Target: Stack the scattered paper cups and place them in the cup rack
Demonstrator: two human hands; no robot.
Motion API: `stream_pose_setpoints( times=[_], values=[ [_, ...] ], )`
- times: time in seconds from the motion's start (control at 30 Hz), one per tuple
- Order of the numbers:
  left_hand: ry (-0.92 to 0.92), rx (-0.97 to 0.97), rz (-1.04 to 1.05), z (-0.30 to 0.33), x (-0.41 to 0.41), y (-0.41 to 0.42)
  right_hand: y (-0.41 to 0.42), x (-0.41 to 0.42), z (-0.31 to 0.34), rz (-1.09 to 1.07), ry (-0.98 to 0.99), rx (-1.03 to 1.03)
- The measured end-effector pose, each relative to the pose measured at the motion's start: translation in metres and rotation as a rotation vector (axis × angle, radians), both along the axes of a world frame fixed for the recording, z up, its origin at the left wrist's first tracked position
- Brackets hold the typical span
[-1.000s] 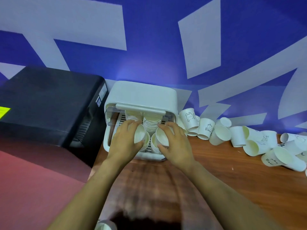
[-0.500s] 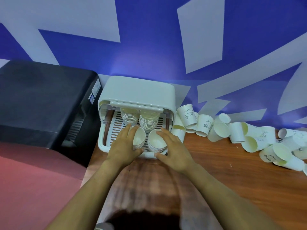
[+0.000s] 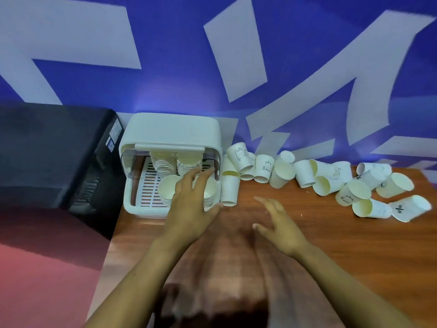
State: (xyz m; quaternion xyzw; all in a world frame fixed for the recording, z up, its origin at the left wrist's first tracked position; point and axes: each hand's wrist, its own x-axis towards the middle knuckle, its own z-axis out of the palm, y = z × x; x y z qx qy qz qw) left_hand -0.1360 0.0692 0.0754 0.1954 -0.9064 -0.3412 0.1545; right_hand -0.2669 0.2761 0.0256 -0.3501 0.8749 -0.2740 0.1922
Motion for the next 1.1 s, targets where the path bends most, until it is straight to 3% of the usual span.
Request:
stream_pose_setpoints(
  times=[0.1, 0.5, 0.83, 1.1],
  values=[
    [0.022, 0.013, -0.067, -0.003, -0.004, 0.026, 0.028, -0.002, 0.005, -0.043, -0.01, 0.03],
    [-0.167, 0.009, -0.08, -0.018, -0.042, 0.141, 0.14, -0.051, 0.011, -0.039, -0.057, 0.031],
    [-0.277, 0.065, -0.123, -0.034, -0.127, 0.29, 0.282, -0.133, 0.008, -0.08, -0.113, 0.071],
    [-0.359, 0.069, -0.163, -0.04, -0.187, 0.344, 0.33, -0.184, -0.001, -0.128, -0.072, 0.113]
  ],
)
